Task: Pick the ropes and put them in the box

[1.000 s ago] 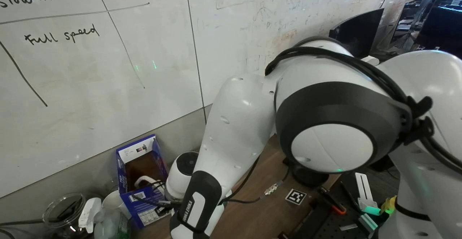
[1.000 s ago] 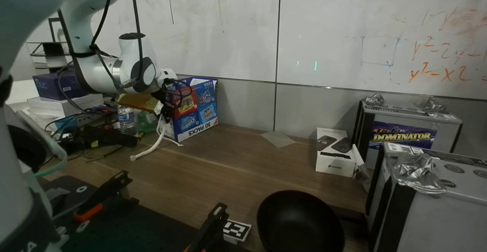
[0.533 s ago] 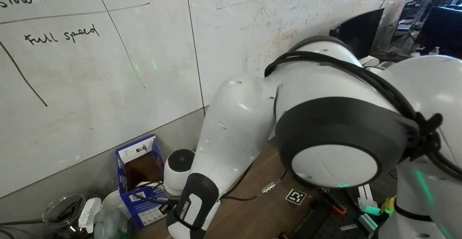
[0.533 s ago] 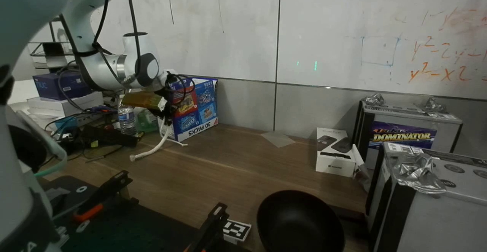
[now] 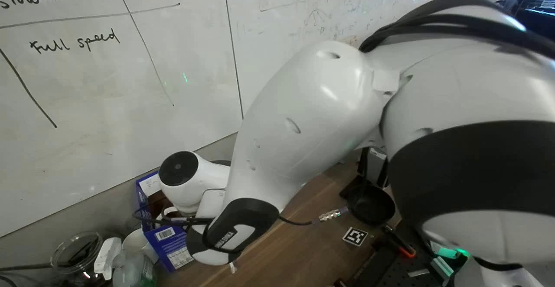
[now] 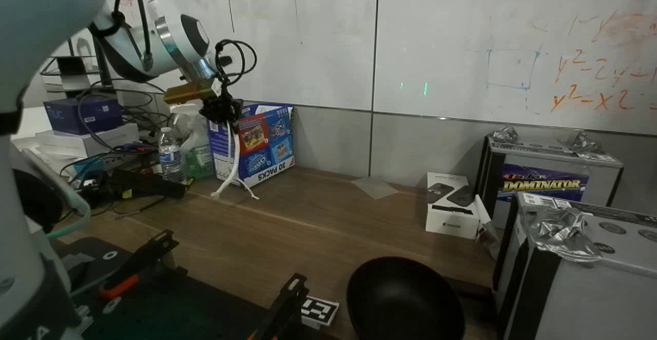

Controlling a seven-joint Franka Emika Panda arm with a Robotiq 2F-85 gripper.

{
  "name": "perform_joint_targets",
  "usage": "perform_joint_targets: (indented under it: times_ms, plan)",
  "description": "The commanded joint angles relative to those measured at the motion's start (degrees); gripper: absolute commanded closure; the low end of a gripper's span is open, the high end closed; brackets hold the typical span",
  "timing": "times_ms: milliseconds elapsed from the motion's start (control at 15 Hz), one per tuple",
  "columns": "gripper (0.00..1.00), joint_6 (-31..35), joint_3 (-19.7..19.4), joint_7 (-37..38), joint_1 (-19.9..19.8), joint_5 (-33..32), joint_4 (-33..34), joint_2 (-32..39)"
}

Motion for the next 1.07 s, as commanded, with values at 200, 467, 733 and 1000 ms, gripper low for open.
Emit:
perform_joint_targets:
  times_ms: [200,467,733,1000]
  plan:
    - [0.96,-10.3,-7.4,17.0,8.3,-22.7,3.3,-7.8]
    - [0.96,-13.9,-5.4,28.6,8.2,-39.1,6.5,-10.7]
    - [0.96,-16.8,2.1,36.2,1.2,-52.1,12.2,-10.8]
    - [0.96,-21.2,13.5,36.5,-10.0,-57.1,20.0,-8.4]
